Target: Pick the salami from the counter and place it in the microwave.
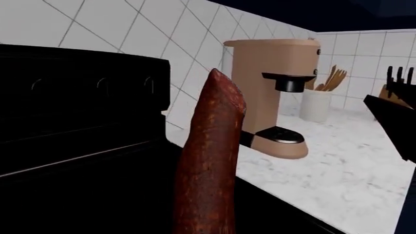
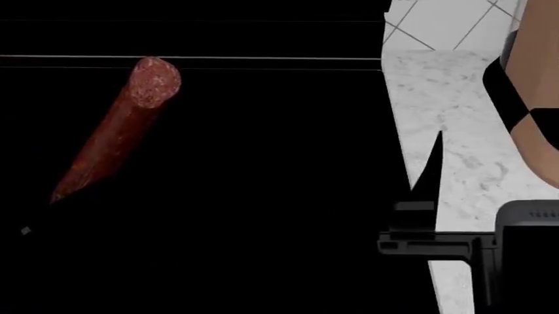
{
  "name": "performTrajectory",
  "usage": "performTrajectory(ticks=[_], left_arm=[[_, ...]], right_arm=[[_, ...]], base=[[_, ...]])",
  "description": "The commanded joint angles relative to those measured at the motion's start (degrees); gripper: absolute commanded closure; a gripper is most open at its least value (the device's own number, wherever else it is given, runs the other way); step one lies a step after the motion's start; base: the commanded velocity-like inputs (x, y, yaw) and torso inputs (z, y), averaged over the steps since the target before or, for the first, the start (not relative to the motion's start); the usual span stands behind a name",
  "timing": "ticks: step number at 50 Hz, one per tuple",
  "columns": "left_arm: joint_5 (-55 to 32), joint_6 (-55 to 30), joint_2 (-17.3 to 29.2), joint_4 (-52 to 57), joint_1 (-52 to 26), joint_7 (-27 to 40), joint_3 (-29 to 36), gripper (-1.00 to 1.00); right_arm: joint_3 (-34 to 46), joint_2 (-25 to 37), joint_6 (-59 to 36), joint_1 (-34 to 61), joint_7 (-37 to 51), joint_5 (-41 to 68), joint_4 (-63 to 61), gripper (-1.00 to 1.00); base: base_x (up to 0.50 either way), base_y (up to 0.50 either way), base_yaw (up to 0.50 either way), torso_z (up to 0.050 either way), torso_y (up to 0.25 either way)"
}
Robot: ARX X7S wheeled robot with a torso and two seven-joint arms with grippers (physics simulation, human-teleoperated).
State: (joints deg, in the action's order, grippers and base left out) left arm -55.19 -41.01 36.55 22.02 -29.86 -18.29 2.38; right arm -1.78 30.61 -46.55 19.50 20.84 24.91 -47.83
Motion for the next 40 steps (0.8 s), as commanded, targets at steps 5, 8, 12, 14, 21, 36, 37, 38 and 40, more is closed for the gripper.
performTrajectory(ticks=[5,8,12,14,21,36,37,38,40], left_arm=[[-1.18,0.32,0.28,-0.04,0.39,0.74,-0.77,1.00],[-1.07,0.46,0.30,-0.02,0.54,0.66,-0.69,1.00],[-1.23,0.47,0.34,0.06,0.53,0.72,-0.75,1.00],[-1.23,0.54,0.35,0.04,0.50,0.73,-0.77,1.00],[-1.09,0.75,0.29,-0.14,0.49,0.44,-0.49,1.00],[-0.89,1.20,0.17,-0.64,0.37,0.19,-0.20,1.00],[-0.95,1.17,0.19,-0.61,0.37,0.22,-0.21,1.00],[-1.15,1.07,0.19,-0.45,0.35,0.41,-0.30,1.00],[-1.22,1.00,0.26,-0.24,0.36,0.50,-0.29,1.00]], right_arm=[[1.01,0.10,-0.25,0.47,0.15,0.27,-0.25,-1.00],[0.94,0.09,-0.56,0.46,0.32,0.44,-0.28,-1.00],[1.36,0.35,-1.17,0.79,0.47,0.41,-0.40,-1.00],[1.42,0.37,-1.25,0.92,0.52,0.45,-0.44,-1.00],[0.95,0.51,-1.21,0.41,0.71,0.64,-0.59,-1.00],[1.18,0.73,-1.16,0.58,0.88,0.75,-0.40,-1.00],[1.17,0.76,-1.18,0.57,0.89,0.78,-0.45,-1.00],[1.15,0.78,-1.31,0.62,0.93,0.86,-0.55,-1.00],[1.13,0.81,-1.36,0.66,0.98,0.92,-0.60,-1.00]], base=[[0.00,0.00,0.00,0.000,0.000],[0.00,0.00,0.00,0.000,0.000],[0.00,0.00,0.00,0.000,0.000],[0.26,0.00,0.00,0.000,0.000],[0.30,0.00,0.00,0.000,0.000],[0.32,0.00,0.00,0.000,0.001],[0.31,0.00,0.00,0.000,0.000],[0.32,0.00,0.00,0.000,0.000],[0.32,0.00,0.00,0.000,0.000]])
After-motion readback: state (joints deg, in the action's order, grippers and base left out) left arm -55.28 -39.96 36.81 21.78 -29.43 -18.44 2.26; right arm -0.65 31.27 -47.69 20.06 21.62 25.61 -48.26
